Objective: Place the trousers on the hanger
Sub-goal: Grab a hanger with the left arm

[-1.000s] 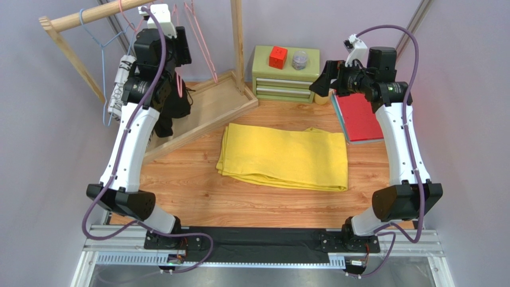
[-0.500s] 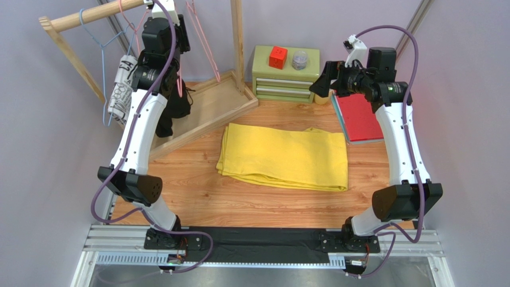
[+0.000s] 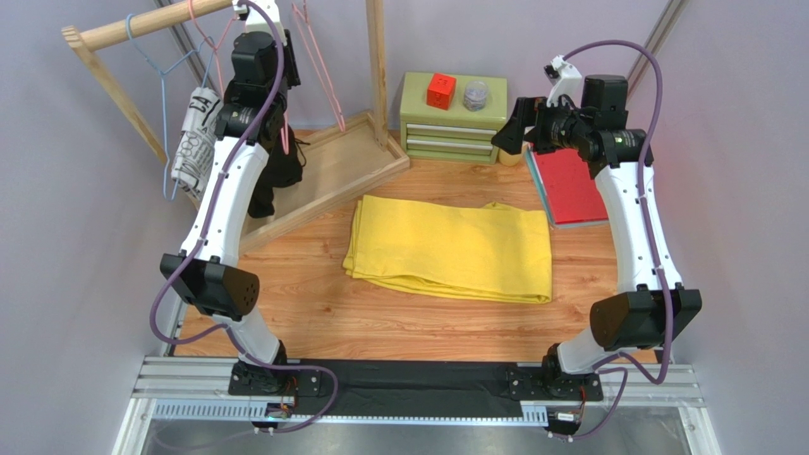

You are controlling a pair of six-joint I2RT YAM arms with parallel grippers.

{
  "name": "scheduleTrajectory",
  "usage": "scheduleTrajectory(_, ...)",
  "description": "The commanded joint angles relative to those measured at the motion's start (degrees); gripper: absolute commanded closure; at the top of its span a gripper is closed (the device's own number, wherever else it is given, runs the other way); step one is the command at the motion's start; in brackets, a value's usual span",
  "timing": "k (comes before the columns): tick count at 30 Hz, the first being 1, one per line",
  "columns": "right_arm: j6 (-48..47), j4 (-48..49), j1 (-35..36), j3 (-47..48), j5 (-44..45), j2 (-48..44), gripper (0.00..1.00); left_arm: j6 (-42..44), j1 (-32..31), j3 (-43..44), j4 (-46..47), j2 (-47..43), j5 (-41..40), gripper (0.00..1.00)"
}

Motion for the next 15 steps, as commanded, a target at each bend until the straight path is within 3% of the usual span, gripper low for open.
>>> scheduleTrajectory(1, -0.88, 0.18, -0.24, 0.22, 0.55, 0.28, 0.04, -0.93, 0.52, -3.32, 6.01, -3.81, 2.53, 0.67)
scheduleTrajectory(9, -0.17, 0.18, -0.24, 0.75, -0.51, 0.72, 0.04, 1.08, 0.52, -3.33, 10.24, -7.07, 2.01, 0.99)
scheduleTrajectory(15, -0.08, 0.09, -0.15, 0.92, -0.95, 0.81, 0.04, 5.83, 0.52, 1.06, 13.49, -8.21, 2.19, 1.0)
